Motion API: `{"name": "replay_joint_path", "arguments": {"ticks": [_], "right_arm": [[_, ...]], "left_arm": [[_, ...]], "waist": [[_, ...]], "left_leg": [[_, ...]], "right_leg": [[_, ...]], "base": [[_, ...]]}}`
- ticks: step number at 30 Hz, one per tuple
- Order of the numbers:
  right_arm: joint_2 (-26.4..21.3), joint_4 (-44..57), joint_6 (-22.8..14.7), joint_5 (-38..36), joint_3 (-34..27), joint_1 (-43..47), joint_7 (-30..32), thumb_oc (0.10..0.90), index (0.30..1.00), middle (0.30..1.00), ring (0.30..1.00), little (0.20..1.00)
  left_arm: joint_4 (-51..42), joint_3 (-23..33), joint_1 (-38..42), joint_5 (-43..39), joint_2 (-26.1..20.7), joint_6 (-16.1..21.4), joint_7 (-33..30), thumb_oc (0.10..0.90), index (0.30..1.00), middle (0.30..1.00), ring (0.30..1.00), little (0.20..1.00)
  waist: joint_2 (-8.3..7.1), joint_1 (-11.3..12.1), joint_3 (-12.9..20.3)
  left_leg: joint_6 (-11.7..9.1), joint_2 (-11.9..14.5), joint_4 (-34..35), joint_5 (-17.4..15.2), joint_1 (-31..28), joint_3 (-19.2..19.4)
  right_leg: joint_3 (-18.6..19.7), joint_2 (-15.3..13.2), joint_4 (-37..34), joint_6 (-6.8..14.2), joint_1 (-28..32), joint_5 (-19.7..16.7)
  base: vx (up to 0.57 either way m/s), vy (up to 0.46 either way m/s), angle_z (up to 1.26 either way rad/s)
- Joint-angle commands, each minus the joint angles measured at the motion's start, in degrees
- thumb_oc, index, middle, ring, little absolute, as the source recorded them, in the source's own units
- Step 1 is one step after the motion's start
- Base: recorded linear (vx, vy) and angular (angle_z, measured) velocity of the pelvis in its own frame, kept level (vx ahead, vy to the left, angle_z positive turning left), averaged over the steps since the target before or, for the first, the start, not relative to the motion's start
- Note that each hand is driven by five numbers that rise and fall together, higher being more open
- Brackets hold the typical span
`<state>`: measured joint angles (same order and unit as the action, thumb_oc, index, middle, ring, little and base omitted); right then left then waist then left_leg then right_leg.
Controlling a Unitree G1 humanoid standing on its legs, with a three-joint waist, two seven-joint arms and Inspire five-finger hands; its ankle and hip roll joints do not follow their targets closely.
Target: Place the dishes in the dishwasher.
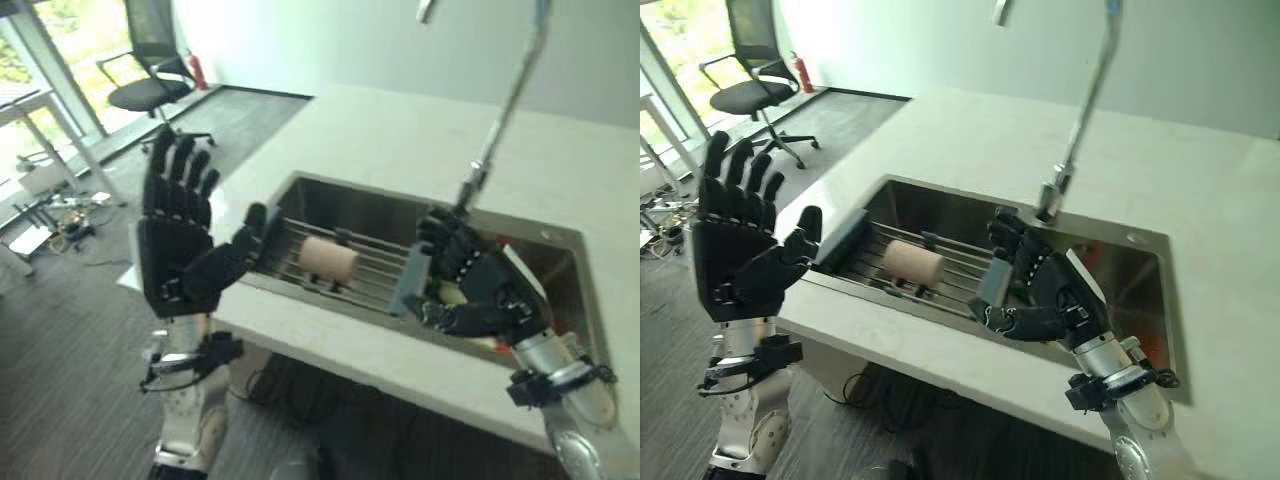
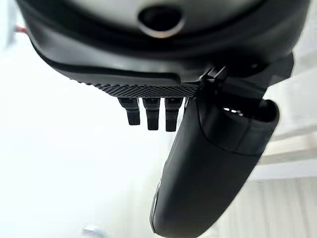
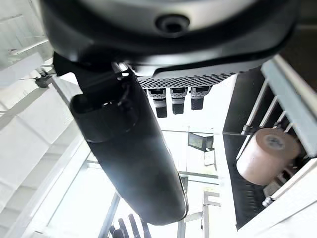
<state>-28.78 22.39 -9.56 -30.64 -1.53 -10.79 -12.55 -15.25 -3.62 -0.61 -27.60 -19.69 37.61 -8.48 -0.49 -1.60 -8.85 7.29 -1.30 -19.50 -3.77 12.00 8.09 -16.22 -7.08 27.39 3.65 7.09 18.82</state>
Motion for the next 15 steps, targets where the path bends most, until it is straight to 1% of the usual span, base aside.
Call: {"name": "replay_joint_path", "arguments": {"ticks": [1,2,3,4,5,6,7,8,9,10,11,12,13,15], "right_arm": [[2.45,0.75,-5.81,-2.95,-5.44,7.24,5.20,0.800,0.900,0.900,0.900,0.900],[3.20,0.50,-5.64,-3.01,-5.46,7.01,4.86,0.800,0.900,0.900,0.900,0.900],[3.67,0.44,-5.51,-2.76,-5.45,6.86,4.52,0.800,0.900,0.900,0.900,0.900],[4.42,0.35,-5.10,-1.95,-5.17,6.75,3.71,0.800,0.900,0.900,0.900,0.900],[4.74,0.44,-4.80,-1.63,-5.03,6.67,3.02,0.800,0.900,0.900,0.900,0.900],[4.80,0.46,-4.69,-1.42,-5.00,6.65,2.90,0.800,0.900,0.900,0.900,0.900],[4.50,0.27,-4.50,-1.07,-4.89,6.79,3.03,0.800,0.900,0.900,0.900,0.900],[4.28,-0.26,-4.51,-1.36,-4.39,7.12,2.97,0.800,0.900,0.900,0.900,0.900],[4.28,-0.41,-4.59,-1.63,-4.15,7.09,2.62,0.800,0.900,0.900,0.900,0.900],[3.78,-0.72,-4.84,-1.70,-3.83,6.96,3.27,0.800,0.900,0.900,0.900,0.900],[3.30,-0.81,-4.73,-1.49,-3.82,6.87,4.11,0.800,0.900,0.900,0.900,0.900],[2.82,-1.09,-4.40,-1.43,-3.67,7.23,4.79,0.800,0.900,0.900,0.900,0.900],[2.49,-1.51,-4.28,-1.66,-3.69,7.56,4.72,0.800,0.900,0.900,0.900,0.900],[2.12,-1.75,-3.83,-1.59,-3.63,7.80,4.72,0.800,0.900,0.900,0.900,0.900]], "left_arm": [[-5.29,3.34,2.84,2.93,-4.66,4.49,1.20,0.800,0.900,0.900,0.900,0.900],[-5.62,3.98,2.45,2.85,-4.92,4.52,1.53,0.800,0.900,0.900,0.900,0.900],[-5.99,4.56,2.03,2.87,-5.05,4.49,1.67,0.800,0.900,0.900,0.900,0.900],[-6.59,5.28,1.43,3.80,-5.34,4.55,1.00,0.800,0.900,0.900,0.900,0.900],[-7.33,5.81,1.06,4.22,-5.80,3.98,0.36,0.800,0.900,0.900,0.900,0.900],[-7.64,6.08,0.87,3.94,-6.00,3.55,0.40,0.800,0.900,0.900,0.900,0.900],[-7.99,6.57,0.48,3.45,-6.08,2.72,0.60,0.800,0.900,0.900,0.900,0.900],[-8.55,7.42,-0.10,3.06,-5.95,0.45,1.16,0.800,0.900,0.900,0.900,0.900],[-8.95,7.91,-0.50,3.31,-5.73,-0.58,1.23,0.800,0.900,0.900,0.900,0.900],[-9.34,7.75,-0.36,5.21,-5.57,-4.33,0.96,0.800,0.900,0.900,0.900,0.900],[-9.09,7.11,-0.18,5.05,-5.89,-7.37,1.71,0.800,0.900,0.900,0.900,0.900],[-8.77,6.58,-0.23,5.64,-6.15,-8.80,1.44,0.800,0.900,0.900,0.900,0.900],[-8.30,6.44,-0.36,5.96,-6.36,-9.19,1.44,0.800,0.900,0.900,0.900,0.900],[-7.45,6.63,-0.97,7.52,-6.88,-10.99,5.20,0.800,0.900,0.900,0.900,0.900]], "waist": [[0.47,1.38,1.08],[0.56,1.44,0.98],[0.60,1.57,1.00],[0.62,1.77,0.82],[0.46,2.19,0.79],[0.38,2.38,0.76],[-0.36,2.76,0.58],[-1.51,3.07,0.24],[-1.38,2.98,0.15],[-1.42,2.77,-0.04],[-1.75,2.74,0.43],[-1.91,2.90,0.90],[-1.92,2.96,1.19],[-1.63,2.84,1.79]], "left_leg": [[-8.33,6.60,2.32,-6.48,-5.55,-2.14],[-7.87,6.31,2.32,-6.79,-5.76,-1.94],[-7.64,6.24,2.32,-7.04,-5.83,-1.50],[-7.51,6.21,2.32,-7.62,-6.13,-0.78],[-7.72,6.44,2.32,-7.80,-6.11,0.10],[-7.92,6.61,2.32,-7.83,-6.17,0.52],[-8.36,6.39,2.32,-7.88,-6.54,2.01],[-8.08,5.72,2.32,-8.96,-7.68,4.03],[-7.92,6.03,2.32,-9.25,-8.14,4.62],[-8.29,6.19,2.32,-10.22,-9.16,5.10],[-8.26,5.51,2.32,-10.10,-8.92,4.74],[-8.21,5.15,2.32,-10.13,-8.84,5.12],[-8.19,5.02,2.32,-10.18,-8.85,5.53],[-8.15,4.46,2.32,-10.18,-8.84,5.40]], "right_leg": [[1.32,2.40,-6.03,5.02,-4.49,-12.44],[1.02,2.22,-2.63,5.61,-6.08,-13.06],[0.68,1.96,-0.83,5.82,-7.11,-13.25],[-1.01,1.31,-0.83,5.82,-8.25,-13.88],[-2.64,1.35,-3.75,5.24,-8.15,-13.47],[-3.49,1.68,-6.10,4.83,-7.62,-13.49],[-5.55,1.49,-10.20,4.17,-7.61,-13.35],[-7.77,-1.46,-10.20,4.55,-9.92,-16.47],[-8.28,-2.17,-10.20,4.60,-10.45,-17.13],[-7.19,-1.97,-10.20,3.43,-11.18,-12.56],[-6.16,-1.62,-10.20,3.30,-11.49,-11.40],[-6.26,-1.72,-10.20,3.36,-11.44,-10.92],[-6.12,-1.67,-10.20,3.21,-11.30,-10.49],[-4.68,-1.20,-10.20,3.08,-11.41,-9.93]], "base": [[0.17,0.282,0.49],[0.11,0.234,0.10],[0.03,0.126,-0.08],[0.02,0.066,-0.25],[0.02,0.021,-0.58],[0.01,-0.054,-0.77],[0.01,-0.089,-1.13],[0.01,-0.082,-1.19],[0.03,-0.126,-0.89],[0.02,-0.128,-0.55],[0.02,-0.158,-0.20],[0.01,-0.092,-0.13],[0.03,-0.070,0.02],[0.04,-0.038,-0.02]]}}
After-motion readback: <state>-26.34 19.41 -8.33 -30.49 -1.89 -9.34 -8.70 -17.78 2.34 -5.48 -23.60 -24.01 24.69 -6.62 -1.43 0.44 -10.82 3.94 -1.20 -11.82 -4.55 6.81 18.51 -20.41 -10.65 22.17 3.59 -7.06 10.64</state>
